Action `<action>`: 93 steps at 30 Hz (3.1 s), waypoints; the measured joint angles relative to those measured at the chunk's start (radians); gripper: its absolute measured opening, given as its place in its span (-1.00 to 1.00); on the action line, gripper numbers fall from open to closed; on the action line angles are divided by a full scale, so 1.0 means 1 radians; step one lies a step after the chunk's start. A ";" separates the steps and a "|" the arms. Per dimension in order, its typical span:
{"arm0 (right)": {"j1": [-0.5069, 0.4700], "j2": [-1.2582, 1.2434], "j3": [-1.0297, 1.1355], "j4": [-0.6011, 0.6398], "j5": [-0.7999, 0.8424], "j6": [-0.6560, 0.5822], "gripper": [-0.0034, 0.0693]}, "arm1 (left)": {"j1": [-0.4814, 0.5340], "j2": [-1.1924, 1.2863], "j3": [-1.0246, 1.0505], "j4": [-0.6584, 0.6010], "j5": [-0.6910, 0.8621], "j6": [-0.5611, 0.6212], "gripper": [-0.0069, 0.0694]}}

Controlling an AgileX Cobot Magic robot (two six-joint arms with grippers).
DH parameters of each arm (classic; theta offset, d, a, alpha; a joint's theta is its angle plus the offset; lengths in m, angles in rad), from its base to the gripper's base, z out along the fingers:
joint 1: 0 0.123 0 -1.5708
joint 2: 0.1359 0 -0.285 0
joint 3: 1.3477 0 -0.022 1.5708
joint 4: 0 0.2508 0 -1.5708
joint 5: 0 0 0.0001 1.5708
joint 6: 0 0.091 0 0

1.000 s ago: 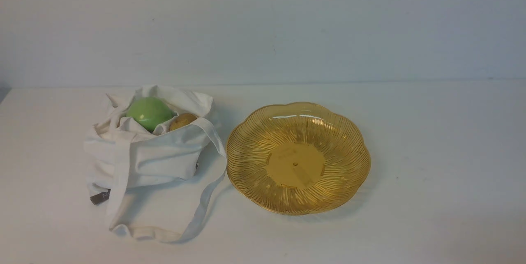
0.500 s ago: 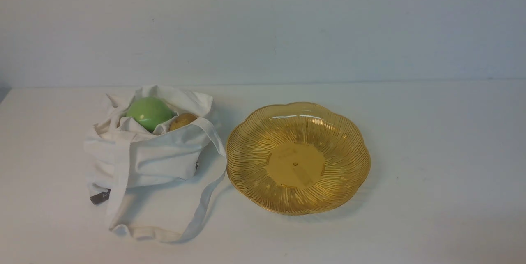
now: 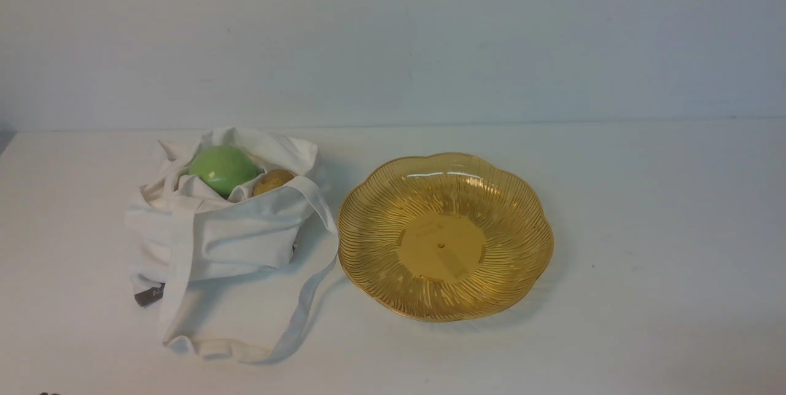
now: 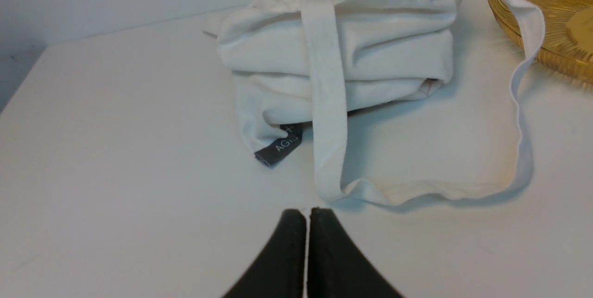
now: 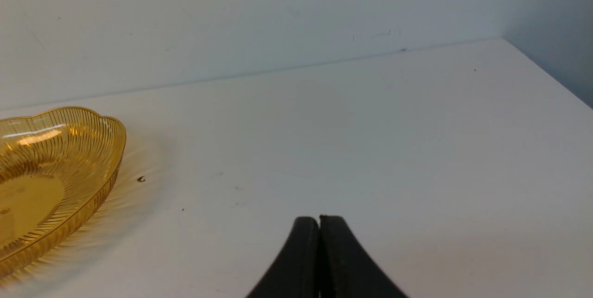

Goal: Take the fruit out of the cloth bag on the white table and place them on a plate.
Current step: 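Reach into the cloth bag and grasp a fruit inside it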

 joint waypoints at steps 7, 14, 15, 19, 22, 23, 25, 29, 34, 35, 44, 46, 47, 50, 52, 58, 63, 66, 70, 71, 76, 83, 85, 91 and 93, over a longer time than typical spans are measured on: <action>0.000 0.000 0.000 0.000 0.000 0.000 -0.95 | 0.000 0.000 0.001 -0.144 -0.205 -0.138 -0.84; 0.000 0.000 0.000 0.000 0.000 0.000 -0.95 | 0.000 0.000 0.001 -0.223 -0.310 -0.192 -0.84; 0.000 0.000 0.000 0.000 0.000 0.000 -0.95 | 0.000 0.000 0.001 -0.227 -0.323 -0.197 -0.84; 0.000 0.000 0.000 0.000 0.000 0.000 -0.95 | 0.000 0.000 0.001 -0.249 -0.416 -0.256 -0.84; 0.000 0.000 0.000 0.000 0.000 0.000 -0.95 | 0.000 0.000 0.001 -0.251 -0.443 -0.263 -0.84; 0.000 0.000 0.000 0.000 0.000 0.000 -0.95 | 0.000 0.000 0.001 -0.252 -0.457 -0.264 -0.84; 0.000 0.000 0.000 0.000 0.000 0.000 -0.95 | 0.000 0.000 0.001 -0.252 -0.486 -0.265 -0.84; 0.000 0.000 0.000 0.000 0.000 0.000 -0.95 | 0.000 0.000 0.001 -0.253 -0.547 -0.265 -0.84; 0.000 0.000 0.000 0.000 0.000 0.000 -0.95 | 0.000 0.000 0.001 -0.255 -0.568 -0.265 -0.84; 0.000 0.000 0.000 0.000 0.000 0.000 -0.95 | 0.000 0.000 0.001 -0.255 -0.576 -0.265 -0.84; 0.000 0.000 0.000 0.000 0.000 0.000 -0.95 | 0.000 0.064 -0.208 -0.262 -0.656 -0.262 -0.84; 0.000 0.000 0.000 0.000 0.000 0.000 -0.95 | 0.000 0.157 -0.340 -0.254 -0.496 -0.242 -0.84; 0.000 0.000 0.000 0.000 0.000 0.000 -0.95 | 0.000 0.245 -0.429 -0.243 -0.320 -0.222 -0.84; 0.000 0.000 0.000 0.000 0.000 0.000 -0.95 | 0.000 0.411 -0.557 -0.231 -0.065 -0.190 -0.84; 0.000 0.000 0.000 0.000 0.000 0.001 -0.95 | 0.000 0.584 -0.673 -0.225 0.168 -0.176 -0.84; 0.000 0.000 0.000 0.000 0.000 0.002 -0.95 | 0.000 0.957 -0.914 -0.219 0.484 -0.142 -0.84; 0.000 0.000 0.000 0.000 0.000 0.003 -0.95 | 0.000 1.213 -1.086 -0.218 0.513 -0.059 -0.84; 0.000 0.000 0.000 0.000 0.000 0.003 -0.95 | 0.000 1.337 -1.173 -0.218 0.513 -0.014 -0.84; 0.000 0.000 0.000 0.000 0.000 0.003 -0.95 | 0.000 1.506 -1.295 -0.218 0.497 0.051 -0.84; 0.000 0.000 0.000 0.000 0.000 0.003 -0.95 | 0.000 1.542 -1.322 -0.217 0.488 0.064 -0.83; 0.000 0.000 0.000 0.000 0.000 0.003 -0.95 | 0.000 1.684 -1.425 -0.216 0.439 0.087 -0.65; 0.000 0.000 0.000 0.000 0.000 0.003 -0.95 | 0.000 1.825 -1.483 -0.192 0.335 0.089 0.16; 0.000 0.000 0.000 0.000 0.000 0.003 -0.95 | 0.000 1.866 -1.486 -0.176 0.284 0.087 0.53; 0.000 0.000 0.000 0.000 0.000 0.003 -0.95 | 0.000 1.916 -1.486 -0.171 0.231 0.087 0.94; 0.000 0.000 0.000 0.000 0.000 0.003 -0.95 | 0.000 1.928 -1.486 -0.169 0.217 0.087 0.97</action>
